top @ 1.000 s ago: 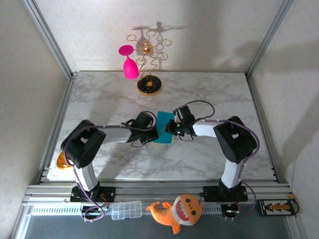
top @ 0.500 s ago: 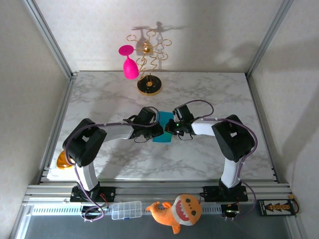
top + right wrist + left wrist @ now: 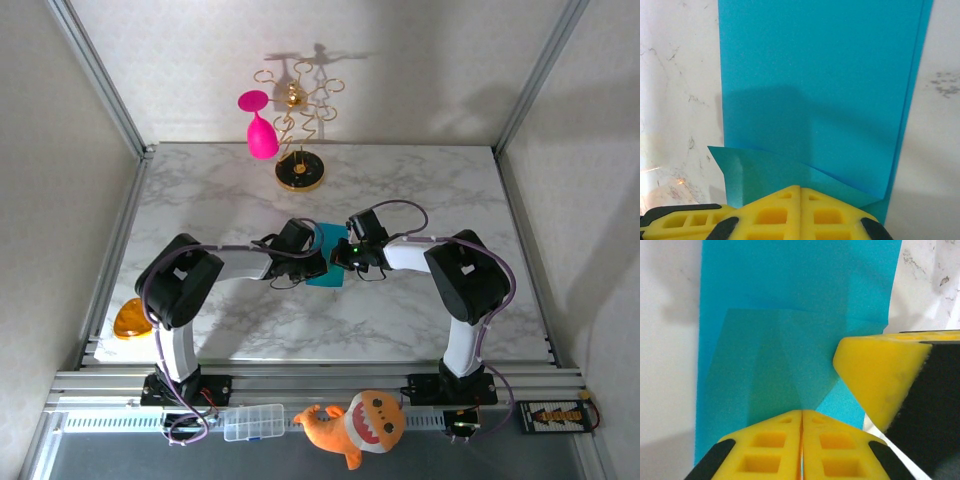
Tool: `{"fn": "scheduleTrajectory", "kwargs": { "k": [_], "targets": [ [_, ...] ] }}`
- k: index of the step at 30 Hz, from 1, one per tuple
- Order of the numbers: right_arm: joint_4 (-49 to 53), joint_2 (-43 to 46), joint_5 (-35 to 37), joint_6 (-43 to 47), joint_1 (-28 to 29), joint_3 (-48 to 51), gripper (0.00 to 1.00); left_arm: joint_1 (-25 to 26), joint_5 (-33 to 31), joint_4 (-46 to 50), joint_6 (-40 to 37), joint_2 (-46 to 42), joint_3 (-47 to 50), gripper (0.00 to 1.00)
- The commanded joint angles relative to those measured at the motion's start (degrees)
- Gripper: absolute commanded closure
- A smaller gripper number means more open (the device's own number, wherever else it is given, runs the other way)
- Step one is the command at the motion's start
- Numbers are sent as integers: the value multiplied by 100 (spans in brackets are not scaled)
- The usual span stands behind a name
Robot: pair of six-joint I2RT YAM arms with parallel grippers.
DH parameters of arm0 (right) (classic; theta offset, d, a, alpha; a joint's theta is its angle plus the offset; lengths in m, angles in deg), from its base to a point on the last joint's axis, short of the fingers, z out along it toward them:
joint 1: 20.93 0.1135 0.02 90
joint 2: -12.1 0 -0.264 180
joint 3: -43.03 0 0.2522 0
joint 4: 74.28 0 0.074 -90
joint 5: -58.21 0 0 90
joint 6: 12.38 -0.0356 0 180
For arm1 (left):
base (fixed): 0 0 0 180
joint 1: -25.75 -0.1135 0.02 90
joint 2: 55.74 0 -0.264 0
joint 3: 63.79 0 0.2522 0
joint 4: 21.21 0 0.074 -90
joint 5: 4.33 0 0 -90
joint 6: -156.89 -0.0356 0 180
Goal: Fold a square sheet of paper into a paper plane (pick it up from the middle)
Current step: Fold the triangle a second time at the center of the table.
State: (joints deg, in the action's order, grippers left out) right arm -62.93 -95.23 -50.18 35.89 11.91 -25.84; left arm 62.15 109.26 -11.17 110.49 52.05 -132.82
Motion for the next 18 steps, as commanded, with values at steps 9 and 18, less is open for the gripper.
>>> {"fn": "scheduleTrajectory", "kwargs": {
  "k": [9,18],
  "targets": [
    [1305,-534,826,279,-149,-66,100,-481,667,-117,-197,-240,1138,90],
    [1341,-631,819,307,-161,-109,100,-571,560,839,-1012,-596,1096,90]
  ]
}}
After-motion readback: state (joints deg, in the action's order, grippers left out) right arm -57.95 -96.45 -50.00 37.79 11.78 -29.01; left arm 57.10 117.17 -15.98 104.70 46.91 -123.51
